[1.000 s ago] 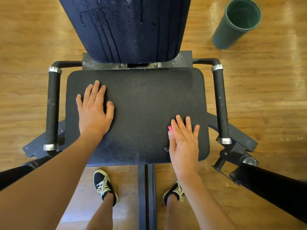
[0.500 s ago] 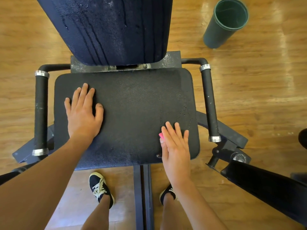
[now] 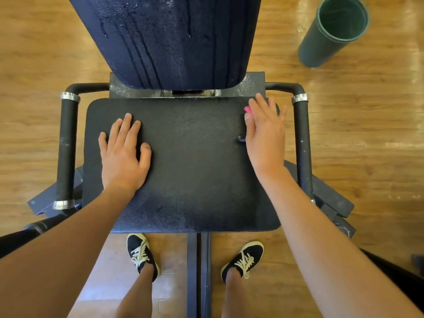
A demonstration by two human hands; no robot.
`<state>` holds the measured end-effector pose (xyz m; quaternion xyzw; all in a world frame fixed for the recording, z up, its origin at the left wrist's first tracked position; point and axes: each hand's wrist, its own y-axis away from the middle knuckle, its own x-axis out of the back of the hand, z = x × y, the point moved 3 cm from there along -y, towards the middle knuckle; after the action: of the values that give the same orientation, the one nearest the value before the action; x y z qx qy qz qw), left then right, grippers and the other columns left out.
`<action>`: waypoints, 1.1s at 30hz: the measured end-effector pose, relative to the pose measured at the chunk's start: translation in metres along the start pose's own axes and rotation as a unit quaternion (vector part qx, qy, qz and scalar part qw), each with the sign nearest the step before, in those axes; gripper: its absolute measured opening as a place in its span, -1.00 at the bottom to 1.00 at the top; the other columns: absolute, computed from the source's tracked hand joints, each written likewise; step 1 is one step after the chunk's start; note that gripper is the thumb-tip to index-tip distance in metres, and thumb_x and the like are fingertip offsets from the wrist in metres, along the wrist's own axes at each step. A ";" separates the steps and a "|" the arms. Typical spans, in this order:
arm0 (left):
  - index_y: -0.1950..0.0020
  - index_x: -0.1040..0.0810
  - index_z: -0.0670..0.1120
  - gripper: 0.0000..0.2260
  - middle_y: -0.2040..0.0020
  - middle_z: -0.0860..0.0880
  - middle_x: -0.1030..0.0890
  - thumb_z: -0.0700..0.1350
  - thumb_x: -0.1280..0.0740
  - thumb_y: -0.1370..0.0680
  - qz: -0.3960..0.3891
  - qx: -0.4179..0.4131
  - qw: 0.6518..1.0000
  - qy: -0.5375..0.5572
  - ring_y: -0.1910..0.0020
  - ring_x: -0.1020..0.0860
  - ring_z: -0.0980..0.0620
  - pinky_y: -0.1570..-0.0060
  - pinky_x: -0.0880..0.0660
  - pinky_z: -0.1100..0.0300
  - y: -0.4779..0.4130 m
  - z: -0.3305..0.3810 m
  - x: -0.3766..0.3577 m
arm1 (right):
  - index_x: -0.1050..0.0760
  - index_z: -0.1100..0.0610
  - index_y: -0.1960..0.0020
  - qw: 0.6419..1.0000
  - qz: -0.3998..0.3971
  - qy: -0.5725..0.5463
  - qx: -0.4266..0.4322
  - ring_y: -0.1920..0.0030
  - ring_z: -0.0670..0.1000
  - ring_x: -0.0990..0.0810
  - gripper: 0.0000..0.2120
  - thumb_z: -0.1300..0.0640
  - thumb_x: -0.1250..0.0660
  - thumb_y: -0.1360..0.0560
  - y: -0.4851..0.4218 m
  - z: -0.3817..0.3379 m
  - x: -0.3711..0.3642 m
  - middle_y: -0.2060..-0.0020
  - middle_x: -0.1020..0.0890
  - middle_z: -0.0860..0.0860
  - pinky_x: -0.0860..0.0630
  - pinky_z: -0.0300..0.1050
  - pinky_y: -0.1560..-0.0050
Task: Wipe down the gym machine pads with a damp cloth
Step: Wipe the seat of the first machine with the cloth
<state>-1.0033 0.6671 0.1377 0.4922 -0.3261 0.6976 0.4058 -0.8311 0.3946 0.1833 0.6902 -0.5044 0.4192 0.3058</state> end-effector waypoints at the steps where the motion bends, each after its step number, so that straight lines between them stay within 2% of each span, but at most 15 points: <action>1: -0.54 -0.34 -0.05 -0.55 -0.64 -0.01 -0.23 0.05 -0.11 -0.66 0.000 -0.002 1.000 -0.002 -0.62 -0.12 -0.03 -0.58 0.04 -0.18 0.000 -0.001 0.000 | -0.46 0.23 -0.47 1.000 -0.003 0.004 0.005 -0.57 0.25 -0.26 -0.64 0.16 -0.14 -0.73 -0.010 -0.001 -0.001 -0.51 -0.43 0.14 0.10 0.20 -0.60; 7: -0.54 -0.33 -0.05 -0.55 -0.64 -0.02 -0.23 0.04 -0.12 -0.66 -0.006 0.000 1.000 -0.001 -0.62 -0.12 -0.04 -0.57 0.03 -0.19 0.002 -0.001 -0.001 | -0.46 0.14 -0.46 0.997 -0.036 0.064 0.005 -0.59 0.21 -0.21 -0.65 0.11 -0.11 -0.73 -0.038 -0.001 -0.012 -0.55 -0.37 0.08 0.07 0.24 -0.61; 12: -0.56 -0.32 -0.03 -0.54 -0.64 -0.01 -0.21 0.06 -0.10 -0.67 -0.013 0.005 1.000 -0.001 -0.63 -0.09 -0.02 -0.59 0.05 -0.18 0.001 -0.002 0.001 | -0.41 -0.02 -0.52 0.997 -0.036 0.063 -0.011 -0.63 0.23 -0.10 -0.61 -0.01 -0.17 -0.70 -0.032 0.000 -0.016 -0.62 -0.23 0.11 0.18 0.29 -0.58; 17: -0.56 -0.31 -0.03 -0.53 -0.64 0.00 -0.21 0.06 -0.10 -0.67 -0.015 0.005 1.000 -0.003 -0.63 -0.09 -0.01 -0.59 0.05 -0.18 0.001 -0.002 0.001 | -0.32 0.03 -0.59 0.997 -0.032 0.072 0.003 -0.63 0.22 -0.08 -0.56 0.04 -0.10 -0.72 -0.028 0.002 -0.018 -0.62 -0.22 0.13 0.16 0.22 -0.60; 25: -0.56 -0.31 -0.03 -0.53 -0.65 0.00 -0.21 0.07 -0.09 -0.67 -0.016 0.006 1.000 -0.001 -0.63 -0.09 -0.01 -0.59 0.06 -0.17 0.001 0.000 0.001 | -0.23 0.06 -0.63 0.995 -0.053 0.089 -0.008 -0.64 0.21 -0.05 -0.52 0.08 -0.10 -0.71 0.016 0.004 -0.017 -0.64 -0.17 0.12 0.19 0.18 -0.60; 33: -0.56 -0.33 -0.06 -0.53 -0.65 -0.02 -0.21 0.05 -0.10 -0.66 -0.022 0.009 1.000 0.002 -0.63 -0.09 -0.03 -0.59 0.07 -0.18 0.000 0.002 0.004 | -0.31 0.08 -0.58 0.994 -0.039 0.101 -0.002 -0.64 0.20 -0.04 -0.56 0.05 -0.07 -0.73 -0.009 0.000 -0.017 -0.63 -0.19 0.13 0.13 0.26 -0.60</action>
<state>-1.0035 0.6659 0.1420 0.5015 -0.3078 0.6925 0.4173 -0.8253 0.4047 0.1682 0.6623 -0.4447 0.4737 0.3730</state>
